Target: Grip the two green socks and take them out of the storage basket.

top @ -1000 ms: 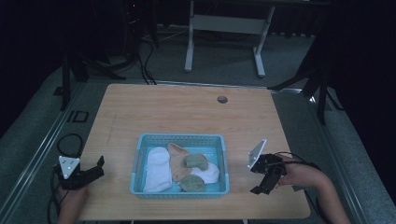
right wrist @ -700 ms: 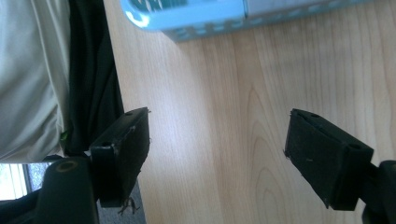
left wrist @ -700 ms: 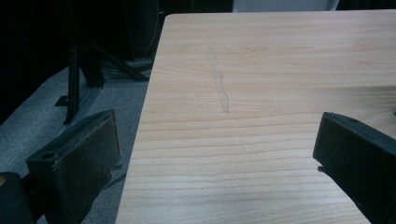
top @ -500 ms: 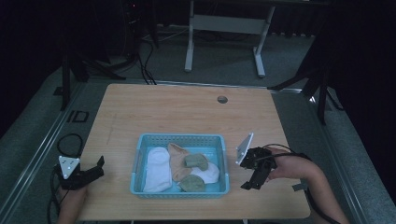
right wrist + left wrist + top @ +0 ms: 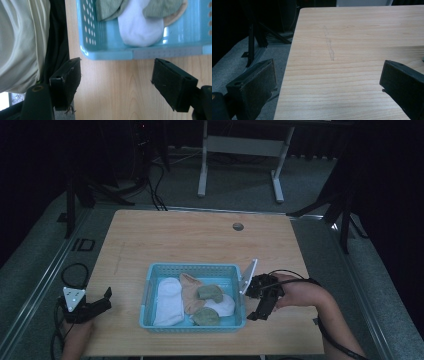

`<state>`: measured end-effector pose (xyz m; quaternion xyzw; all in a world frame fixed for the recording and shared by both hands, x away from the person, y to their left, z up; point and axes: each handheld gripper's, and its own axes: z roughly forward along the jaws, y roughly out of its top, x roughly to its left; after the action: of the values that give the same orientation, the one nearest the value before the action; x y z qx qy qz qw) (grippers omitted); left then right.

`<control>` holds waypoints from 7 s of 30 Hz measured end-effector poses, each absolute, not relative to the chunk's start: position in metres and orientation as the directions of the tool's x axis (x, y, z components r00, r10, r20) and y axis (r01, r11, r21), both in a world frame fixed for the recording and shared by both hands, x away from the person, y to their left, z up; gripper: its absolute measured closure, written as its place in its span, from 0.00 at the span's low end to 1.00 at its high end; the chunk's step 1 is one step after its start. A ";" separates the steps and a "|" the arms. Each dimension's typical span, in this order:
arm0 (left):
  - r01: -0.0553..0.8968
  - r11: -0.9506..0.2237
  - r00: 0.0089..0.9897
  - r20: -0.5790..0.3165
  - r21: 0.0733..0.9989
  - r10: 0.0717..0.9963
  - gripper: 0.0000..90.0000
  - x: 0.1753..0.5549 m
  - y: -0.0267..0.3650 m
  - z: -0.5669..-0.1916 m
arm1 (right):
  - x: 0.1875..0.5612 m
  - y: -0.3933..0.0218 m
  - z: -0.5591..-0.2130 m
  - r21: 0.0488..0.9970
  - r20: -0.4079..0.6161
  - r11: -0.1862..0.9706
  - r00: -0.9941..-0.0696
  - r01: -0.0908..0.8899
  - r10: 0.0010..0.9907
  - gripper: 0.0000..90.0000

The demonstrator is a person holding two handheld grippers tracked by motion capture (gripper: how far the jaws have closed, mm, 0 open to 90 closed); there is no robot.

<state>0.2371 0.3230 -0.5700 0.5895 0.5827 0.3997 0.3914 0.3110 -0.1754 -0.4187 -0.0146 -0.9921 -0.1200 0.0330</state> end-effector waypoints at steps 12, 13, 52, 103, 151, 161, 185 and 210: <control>0.373 -0.012 0.005 0.011 0.928 1.000 0.00 0.237 0.323 -0.570 | 0.313 -0.147 -0.422 0.297 0.072 0.955 -0.997 -0.011 -0.034 0.28; 0.372 -0.012 0.006 0.010 0.928 1.000 0.00 0.237 0.323 -0.570 | 0.313 -0.144 -0.423 0.296 0.069 0.955 -0.997 -0.016 -0.038 0.28; 0.372 -0.017 0.014 0.013 0.928 1.000 0.00 0.237 0.323 -0.570 | 0.318 -0.069 -0.491 0.204 0.053 0.977 -0.996 -0.063 -0.075 0.46; 0.377 -0.015 0.009 0.013 0.926 1.000 0.00 0.237 0.323 -0.570 | 0.313 -0.127 -0.372 0.332 -0.137 0.940 -0.990 -0.075 -0.031 0.89; 0.384 -0.024 0.006 0.024 0.923 1.000 0.00 0.238 0.322 -0.570 | 0.334 -0.282 -0.497 0.259 0.048 0.906 -0.942 0.334 0.333 0.89; 0.385 -0.025 0.005 0.025 0.922 1.000 0.00 0.238 0.322 -0.570 | 0.339 -0.281 -0.502 0.230 0.046 0.904 -0.932 0.360 0.360 0.77; 0.383 -0.024 0.004 0.024 0.924 1.000 0.00 0.238 0.322 -0.570 | 0.342 -0.245 -0.431 0.297 -0.048 0.912 -0.949 0.283 0.310 0.63; 0.381 -0.023 0.009 0.021 0.924 1.000 0.00 0.238 0.322 -0.570 | 0.346 -0.158 -0.423 0.298 -0.026 0.945 -0.988 0.136 0.150 0.64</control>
<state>0.2378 0.3223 -0.5699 0.5944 0.5808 0.3978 0.3888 0.3459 -0.1579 -0.4226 -0.0725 -0.9858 -0.1492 -0.0244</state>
